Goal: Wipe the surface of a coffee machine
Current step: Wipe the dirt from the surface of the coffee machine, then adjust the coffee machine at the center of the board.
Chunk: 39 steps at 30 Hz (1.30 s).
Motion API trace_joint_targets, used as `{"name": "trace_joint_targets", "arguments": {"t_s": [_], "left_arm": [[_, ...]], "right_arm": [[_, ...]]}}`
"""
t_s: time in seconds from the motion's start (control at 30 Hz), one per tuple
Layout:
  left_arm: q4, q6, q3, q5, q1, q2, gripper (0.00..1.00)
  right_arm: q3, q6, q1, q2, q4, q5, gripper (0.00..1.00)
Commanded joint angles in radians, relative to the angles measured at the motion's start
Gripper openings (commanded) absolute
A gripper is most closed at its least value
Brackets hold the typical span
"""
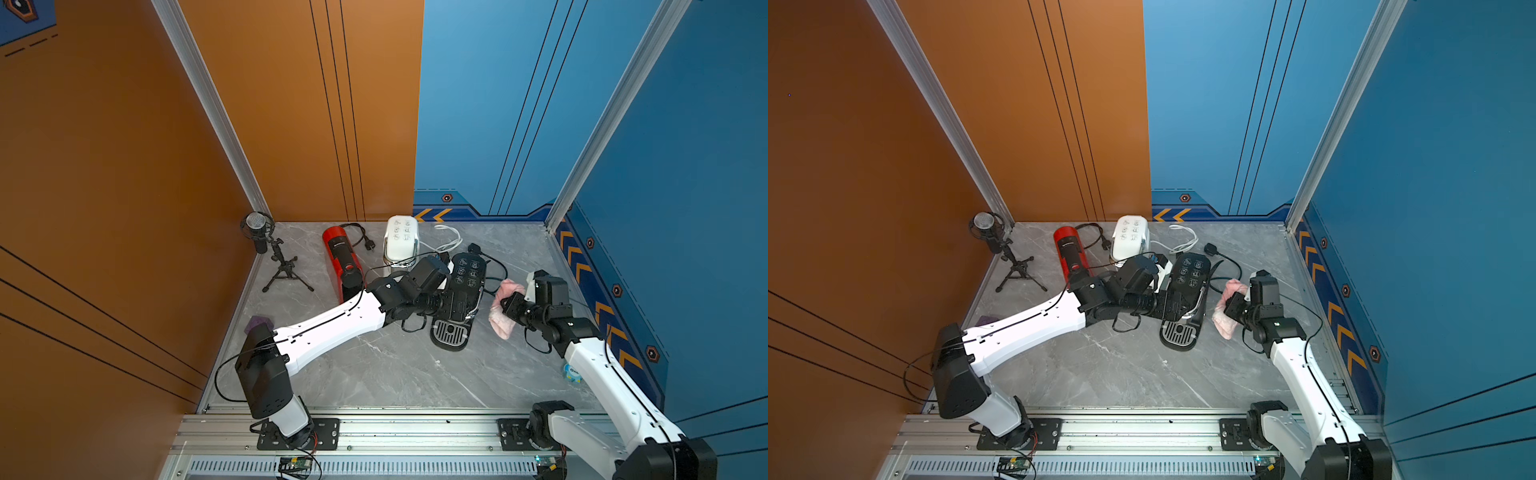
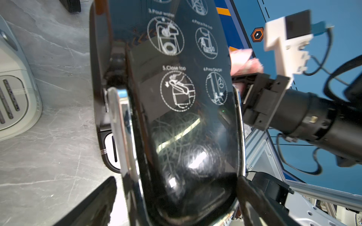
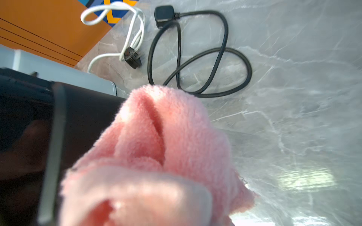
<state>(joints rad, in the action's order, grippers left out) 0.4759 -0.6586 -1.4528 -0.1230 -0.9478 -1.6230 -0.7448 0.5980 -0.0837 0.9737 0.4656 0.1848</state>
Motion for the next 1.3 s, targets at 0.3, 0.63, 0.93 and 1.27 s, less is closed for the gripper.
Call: {"name": "trace_joint_targets", "arguments": {"t_s": [0.3,0.63,0.93,1.27], "left_arm": [[0.068,0.079,-0.031,0.009,0.009,-0.005,0.96],[0.038,0.056,-0.028,-0.041,0.014,-0.021,0.97],[0.026,0.028,-0.038,-0.07,0.001,-0.047,0.97],[0.026,-0.008,-0.032,-0.067,-0.037,-0.029,0.98]], "right_arm": [[-0.178,0.027,0.006,0.037,0.011,0.199,0.0],[-0.088,0.044,0.004,0.314,-0.21,0.178,0.0],[0.105,0.071,-0.062,0.48,-0.353,0.154,0.0],[0.032,-0.019,-0.018,0.285,-0.09,0.102,0.0]]}}
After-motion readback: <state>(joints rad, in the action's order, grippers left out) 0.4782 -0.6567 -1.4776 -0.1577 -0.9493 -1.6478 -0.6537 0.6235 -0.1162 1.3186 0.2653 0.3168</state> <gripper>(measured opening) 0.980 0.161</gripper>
